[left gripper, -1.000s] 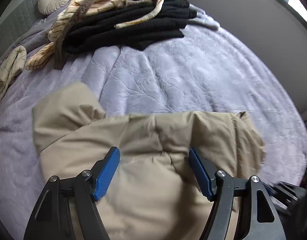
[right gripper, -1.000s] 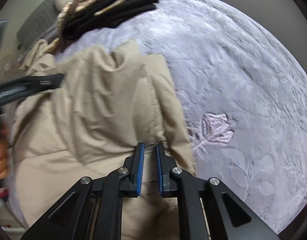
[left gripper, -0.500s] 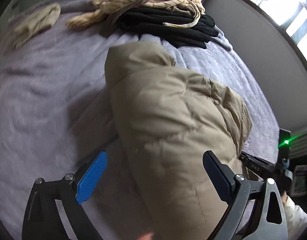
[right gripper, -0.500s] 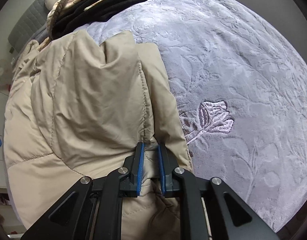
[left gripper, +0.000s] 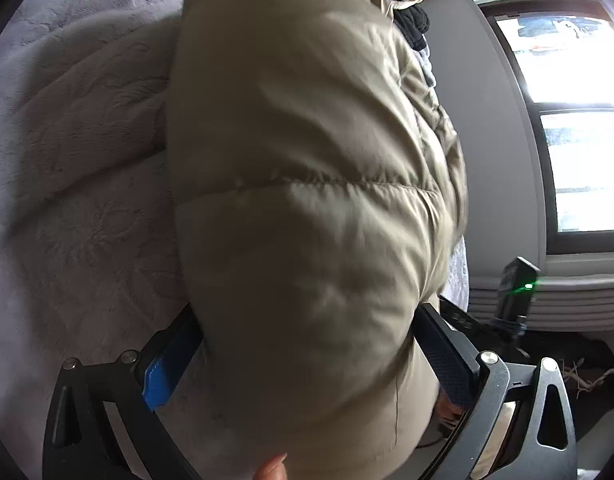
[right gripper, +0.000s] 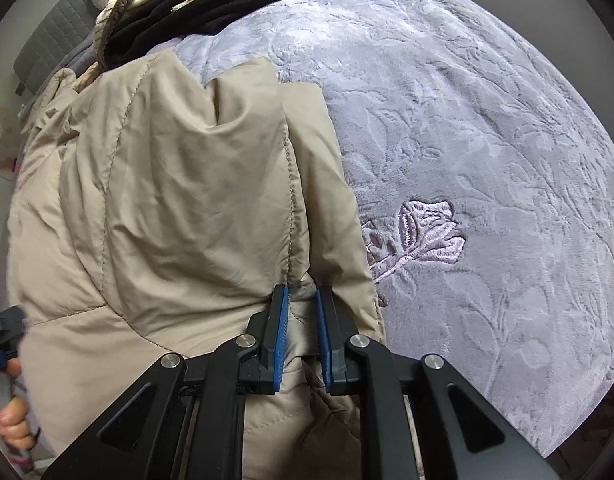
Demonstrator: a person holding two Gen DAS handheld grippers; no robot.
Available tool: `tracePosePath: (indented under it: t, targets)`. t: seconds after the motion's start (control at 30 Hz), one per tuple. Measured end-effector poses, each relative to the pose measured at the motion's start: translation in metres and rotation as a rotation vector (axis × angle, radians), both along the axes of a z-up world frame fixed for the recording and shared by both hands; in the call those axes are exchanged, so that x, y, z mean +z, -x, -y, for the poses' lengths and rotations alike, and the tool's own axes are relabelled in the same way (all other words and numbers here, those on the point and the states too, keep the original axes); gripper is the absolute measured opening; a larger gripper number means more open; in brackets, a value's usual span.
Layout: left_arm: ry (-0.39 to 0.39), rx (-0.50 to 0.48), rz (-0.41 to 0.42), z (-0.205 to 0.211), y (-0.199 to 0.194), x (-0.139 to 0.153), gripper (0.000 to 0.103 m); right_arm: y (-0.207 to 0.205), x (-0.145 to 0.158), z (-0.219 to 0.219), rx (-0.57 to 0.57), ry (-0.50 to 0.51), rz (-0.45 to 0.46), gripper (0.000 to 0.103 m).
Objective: Fold large clothes
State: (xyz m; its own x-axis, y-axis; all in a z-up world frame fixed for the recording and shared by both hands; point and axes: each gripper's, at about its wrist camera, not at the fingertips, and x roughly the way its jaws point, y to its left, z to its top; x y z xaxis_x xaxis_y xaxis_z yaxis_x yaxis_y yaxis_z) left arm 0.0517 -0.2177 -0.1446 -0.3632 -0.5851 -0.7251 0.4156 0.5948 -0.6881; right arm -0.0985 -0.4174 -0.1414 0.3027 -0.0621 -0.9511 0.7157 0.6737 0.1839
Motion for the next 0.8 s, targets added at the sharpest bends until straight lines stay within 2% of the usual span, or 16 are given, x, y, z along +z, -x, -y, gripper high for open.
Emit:
tracePosePath:
  t: [0.03, 0.1, 0.17, 0.2, 0.27, 0.37, 0.53, 0.67, 0.8]
  targets:
    - [-0.001, 0.001, 0.001, 0.001, 0.0, -0.001, 0.103, 0.001, 0.005, 0.005, 0.014, -0.014, 0.011, 0.016]
    - [-0.005, 0.005, 0.002, 0.001, 0.0, -0.002, 0.103, 0.009, 0.021, 0.016, 0.043, -0.05, 0.084, 0.03]
    - [-0.008, 0.012, -0.001, 0.001, 0.0, -0.003, 0.103, 0.017, 0.032, 0.028, 0.072, -0.103, 0.154, 0.094]
    - [-0.01, 0.015, -0.001, 0.0, 0.001, -0.003, 0.103, 0.019, 0.036, 0.036, 0.092, -0.146, 0.186, 0.103]
    - [-0.015, 0.016, 0.001, 0.002, 0.0, -0.004, 0.103, 0.02, 0.038, 0.047, 0.123, -0.199, 0.216, 0.103]
    - [-0.017, 0.019, 0.003, 0.004, 0.001, -0.007, 0.103, 0.012, 0.027, 0.065, 0.173, -0.284, 0.21, 0.103]
    - [0.006, 0.014, -0.018, 0.004, 0.001, -0.017, 0.103, -0.007, -0.018, 0.085, 0.233, -0.473, 0.218, 0.103]
    - [0.055, 0.001, -0.072, 0.002, -0.003, -0.03, 0.103, -0.027, -0.058, 0.089, 0.28, -0.605, 0.207, 0.103]
    - [0.082, 0.011, -0.131, -0.002, -0.01, -0.044, 0.103, -0.042, -0.073, 0.091, 0.292, -0.693, 0.273, 0.103]
